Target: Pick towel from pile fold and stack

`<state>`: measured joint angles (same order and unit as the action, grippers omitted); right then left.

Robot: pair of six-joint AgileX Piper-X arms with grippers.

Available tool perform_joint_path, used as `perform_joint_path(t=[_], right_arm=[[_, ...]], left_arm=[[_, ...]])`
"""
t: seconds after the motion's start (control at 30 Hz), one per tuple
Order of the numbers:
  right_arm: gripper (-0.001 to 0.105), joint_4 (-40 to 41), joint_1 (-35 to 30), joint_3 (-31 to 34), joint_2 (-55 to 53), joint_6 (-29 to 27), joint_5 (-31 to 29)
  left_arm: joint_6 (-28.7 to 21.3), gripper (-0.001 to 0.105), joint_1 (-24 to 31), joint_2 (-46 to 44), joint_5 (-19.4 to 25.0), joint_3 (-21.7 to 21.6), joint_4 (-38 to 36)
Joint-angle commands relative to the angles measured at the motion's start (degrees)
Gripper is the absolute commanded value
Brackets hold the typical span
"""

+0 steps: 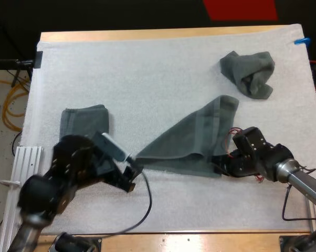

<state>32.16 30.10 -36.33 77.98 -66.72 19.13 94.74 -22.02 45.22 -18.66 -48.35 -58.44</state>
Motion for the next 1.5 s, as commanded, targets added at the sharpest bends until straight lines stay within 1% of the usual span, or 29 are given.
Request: perform_joint_path(t=[0.0, 0.1, 0.2, 0.27, 0.43, 0.5, 0.6, 0.73, 0.77, 0.8, 0.83, 0.9, 0.93, 1.0, 1.07, 1.1, 1.13, 1.23, 1.3, 1.33, 1.4, 1.43, 1.47], right_arm=[[0.000, 3.18, 0.11, 0.19, -1.07, -2.25, -1.41], [0.000, 5.27, 0.11, 0.19, -1.60, -4.03, -4.26], [0.000, 5.51, 0.11, 0.19, -1.58, -4.71, -5.07], [0.000, 5.51, 0.11, 0.19, -1.58, -4.69, -5.08], [0.000, 5.51, 0.11, 0.19, -1.58, -4.69, -5.14], [0.000, 5.51, 0.11, 0.19, -1.58, -4.69, -5.14], [0.000, 5.51, 0.11, 0.19, -1.58, -4.69, -5.14], [0.000, 5.51, 0.11, 0.19, -1.58, -4.69, -5.14], [0.000, 5.51, 0.11, 0.19, -1.58, -4.69, -5.14], [0.000, 5.51, 0.11, 0.19, -1.58, -4.69, -5.14], [0.000, 5.51, 0.11, 0.19, -1.58, -4.69, -5.14], [0.000, 5.51, 0.11, 0.19, -1.58, -4.69, -5.14], [0.000, 5.51, 0.11, 0.19, -1.58, -4.69, -5.14], [0.000, 5.51, 0.11, 0.19, -1.58, -4.69, -5.14], [0.000, 5.51, 0.11, 0.19, -1.58, -4.69, -5.14], [0.000, 5.51, 0.11, 0.19, -1.58, -4.69, -5.14], [0.000, 5.51, 0.11, 0.19, -1.58, -4.69, -5.14], [0.000, 5.39, 0.11, 0.19, -1.59, -4.71, -5.14], [0.000, 5.41, 0.11, -0.38, -2.22, -5.70, -5.24], [0.000, 5.52, 0.11, -0.69, -2.57, -5.96, -5.35], [0.000, 6.22, 0.11, -2.13, -4.66, -7.47, -6.64], [0.000, 6.63, 0.11, -2.58, -5.41, -7.80, -7.38], [0.000, 8.15, 0.11, -4.02, -7.00, -8.66, -10.18]], left_arm=[[1.46, 0.076, -0.30, 2.86, -0.92, 1.67, 2.55], [1.46, 0.076, -0.30, 8.21, -1.72, 4.46, 5.37], [1.46, 0.076, -0.30, 14.63, -1.61, 7.09, 8.57], [1.46, 0.076, -0.30, 18.67, -1.61, 7.95, 10.40], [1.46, 0.076, -0.30, 27.99, -1.61, 8.14, 16.20], [2.50, 0.076, -0.30, 32.05, -1.30, 8.14, 19.36], [3.81, 0.076, -0.30, 36.21, -1.06, 8.14, 21.13], [4.08, 0.076, -0.30, 40.11, -0.03, 8.14, 22.48], [4.08, 0.072, -0.30, 40.95, 0.09, 8.14, 22.62], [4.08, 0.063, -0.30, 41.53, 0.09, 8.14, 22.60], [4.08, 0.060, -0.30, 41.64, 0.09, 8.14, 22.60], [4.08, 0.035, -0.30, 41.73, 0.09, 8.14, 22.30], [4.08, 0.029, -0.30, 41.73, 0.09, 8.14, 22.31], [4.08, 0.013, -0.30, 41.73, 0.09, 8.14, 22.31], [4.08, 0.005, -0.30, 41.73, -0.43, 8.14, 22.16], [3.97, 0.003, -0.30, 41.73, -1.48, 8.14, 22.17], [3.97, 0.002, -0.30, 41.73, -2.06, 8.14, 22.17], [3.97, 0.002, -0.30, 41.73, -5.67, 8.14, 22.17], [3.97, 0.000, -0.30, 41.58, -9.62, 7.98, 22.17], [3.99, 0.000, -0.30, 41.41, -10.51, 7.96, 22.17], [4.92, 0.000, 0.08, 40.28, -15.96, 7.58, 22.05], [5.40, 0.000, 0.35, 39.94, -17.58, 7.39, 22.08], [6.94, 0.000, 1.17, 38.91, -20.71, 6.95, 22.09]])
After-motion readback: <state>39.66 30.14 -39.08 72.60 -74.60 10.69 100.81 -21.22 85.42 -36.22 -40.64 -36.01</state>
